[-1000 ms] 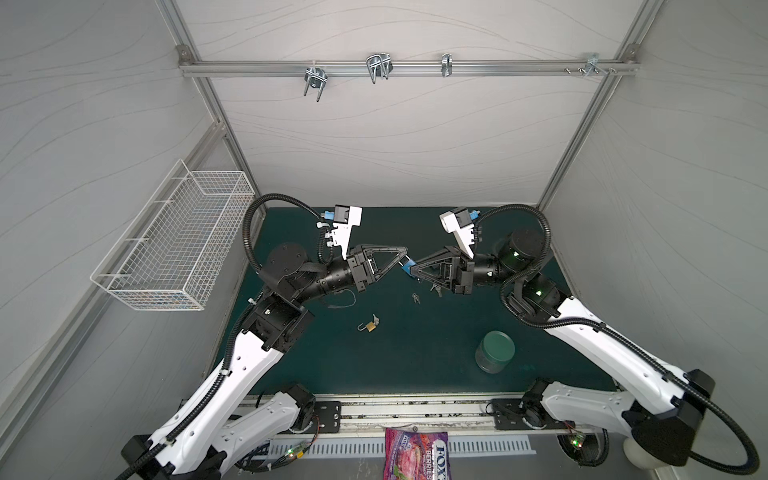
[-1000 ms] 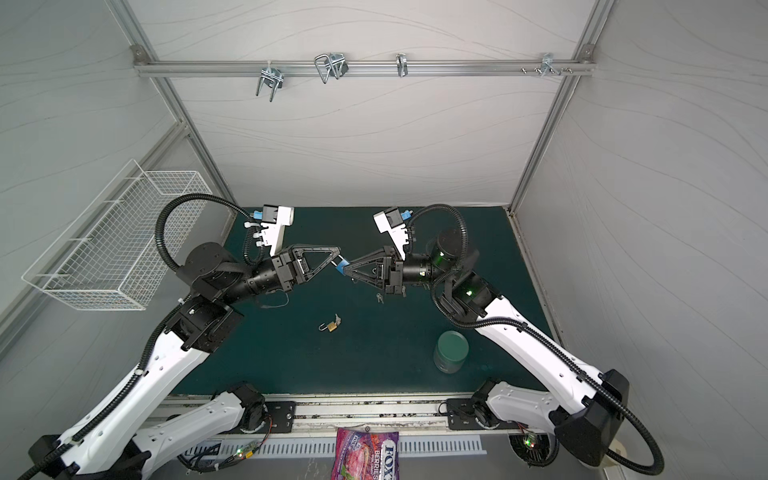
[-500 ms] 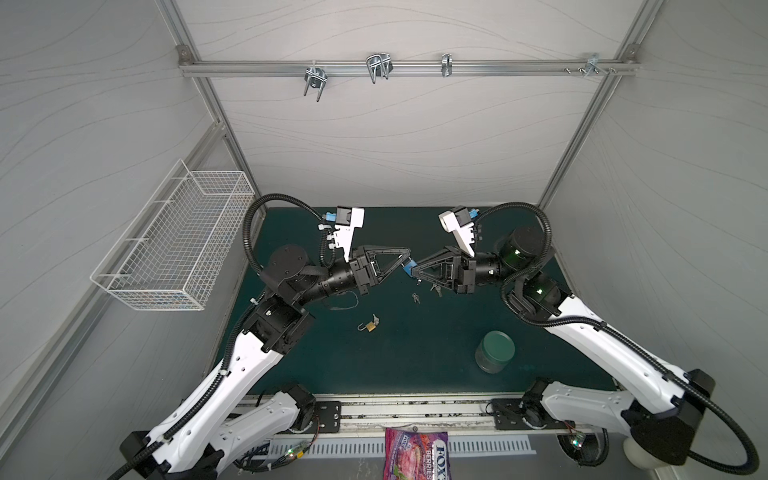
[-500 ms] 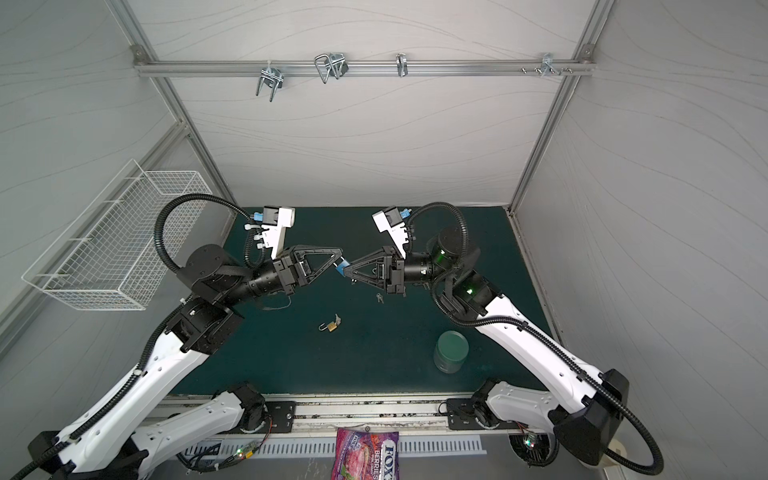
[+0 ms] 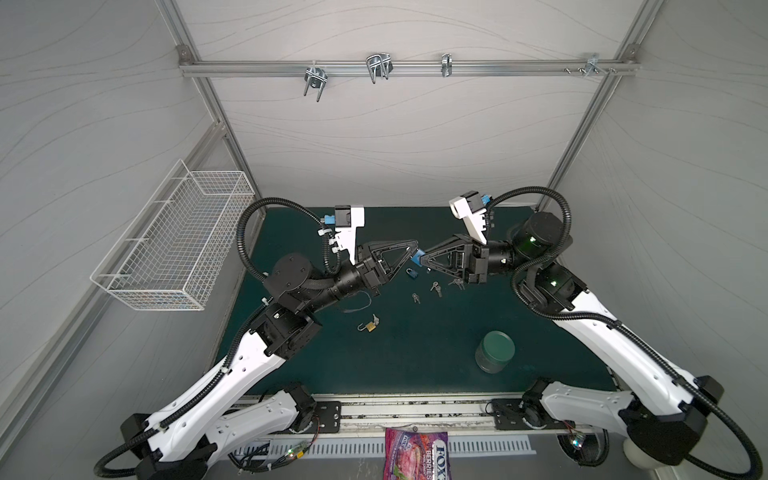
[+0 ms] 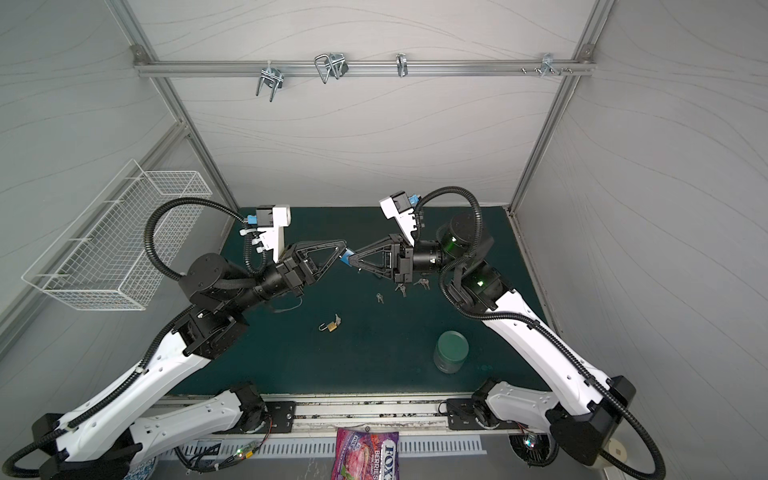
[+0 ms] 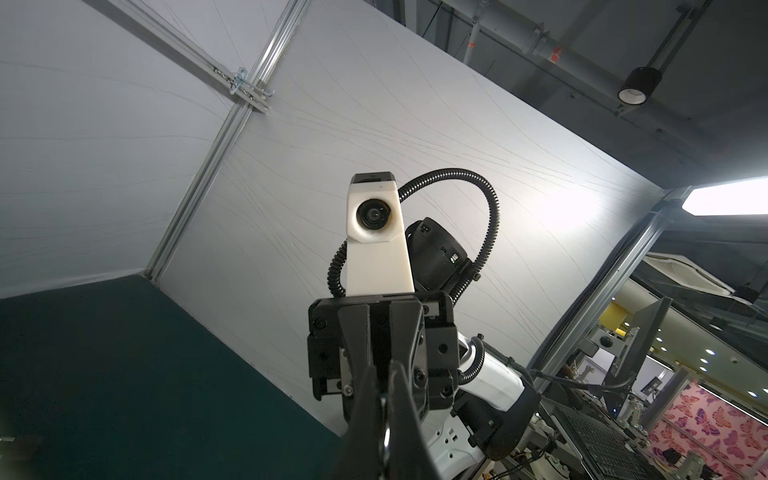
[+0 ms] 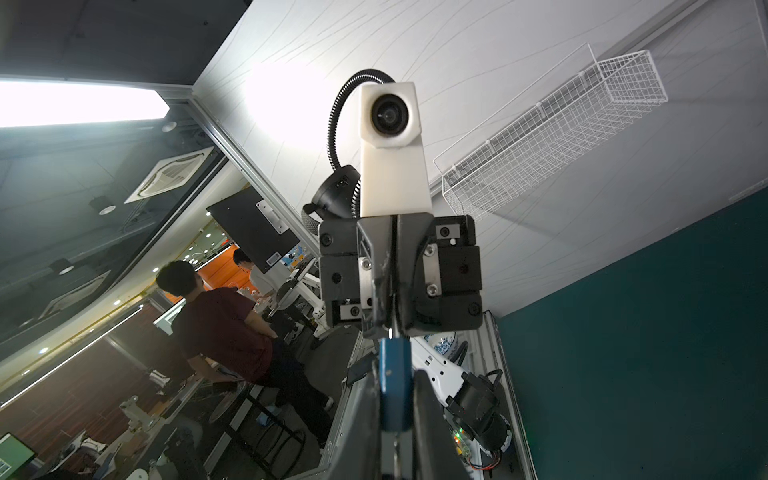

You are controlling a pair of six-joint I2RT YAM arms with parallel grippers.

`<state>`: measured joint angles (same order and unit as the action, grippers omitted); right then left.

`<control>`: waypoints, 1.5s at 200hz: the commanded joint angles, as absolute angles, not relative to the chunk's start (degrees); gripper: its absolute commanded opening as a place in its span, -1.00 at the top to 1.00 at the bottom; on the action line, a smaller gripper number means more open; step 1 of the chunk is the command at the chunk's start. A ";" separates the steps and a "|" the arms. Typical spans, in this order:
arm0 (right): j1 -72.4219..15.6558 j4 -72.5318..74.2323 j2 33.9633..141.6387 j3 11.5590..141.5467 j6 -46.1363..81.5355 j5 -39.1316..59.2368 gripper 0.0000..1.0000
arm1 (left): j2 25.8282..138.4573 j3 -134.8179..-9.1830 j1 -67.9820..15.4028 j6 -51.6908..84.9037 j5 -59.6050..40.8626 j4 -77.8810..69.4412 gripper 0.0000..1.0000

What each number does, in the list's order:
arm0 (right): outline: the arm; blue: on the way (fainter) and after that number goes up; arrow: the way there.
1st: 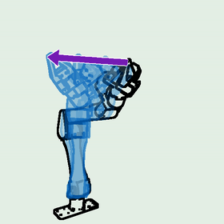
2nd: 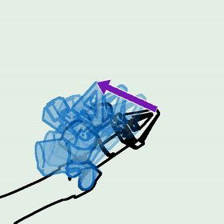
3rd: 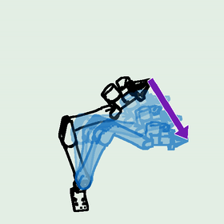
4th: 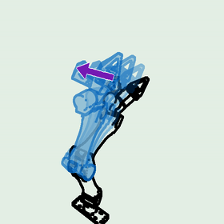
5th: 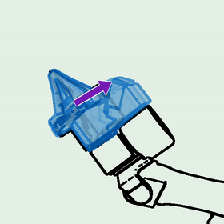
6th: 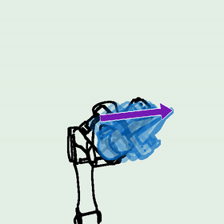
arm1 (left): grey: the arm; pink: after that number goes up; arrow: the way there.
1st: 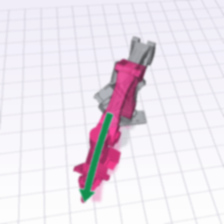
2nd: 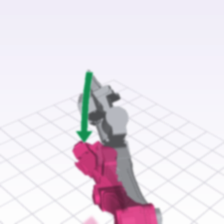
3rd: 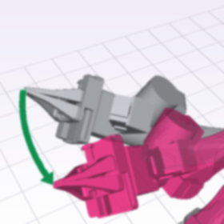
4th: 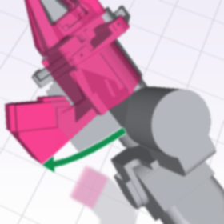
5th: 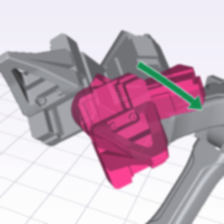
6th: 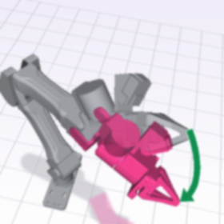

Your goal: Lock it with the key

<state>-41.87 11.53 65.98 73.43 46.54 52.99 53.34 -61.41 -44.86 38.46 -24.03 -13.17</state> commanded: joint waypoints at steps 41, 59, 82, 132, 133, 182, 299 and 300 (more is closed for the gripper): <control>-41.46 7.74 61.83 70.19 34.38 47.02 0.69 | 52.76 -58.05 -36.89 41.64 -36.74 -2.21 1.00; -41.23 1.37 58.11 66.90 29.05 44.08 0.08 | 52.70 -58.74 -32.79 44.65 -38.33 -4.72 1.00; -41.29 -5.31 53.91 63.96 20.63 39.73 -0.17 | 53.06 -59.41 -30.88 46.21 -39.26 -6.13 1.00; -42.08 -14.22 53.25 63.25 7.58 33.10 -0.18 | 53.70 -58.28 -30.72 48.15 -38.60 -8.88 1.00; -42.13 -14.27 53.26 63.31 7.48 32.94 -0.18 | 53.74 -58.23 -30.65 48.20 -38.59 -8.92 1.00; -50.77 -15.57 55.60 66.28 3.00 22.26 -0.18 | 54.27 -58.00 -30.70 48.60 -38.23 -9.21 1.00; -55.37 -17.77 59.04 69.33 0.10 9.69 0.35 | 54.83 -58.42 -30.67 49.05 -38.48 -9.23 1.00; -55.37 -17.81 59.10 69.38 0.09 9.72 0.35 | 54.84 -58.44 -30.67 49.04 -38.49 -9.23 1.00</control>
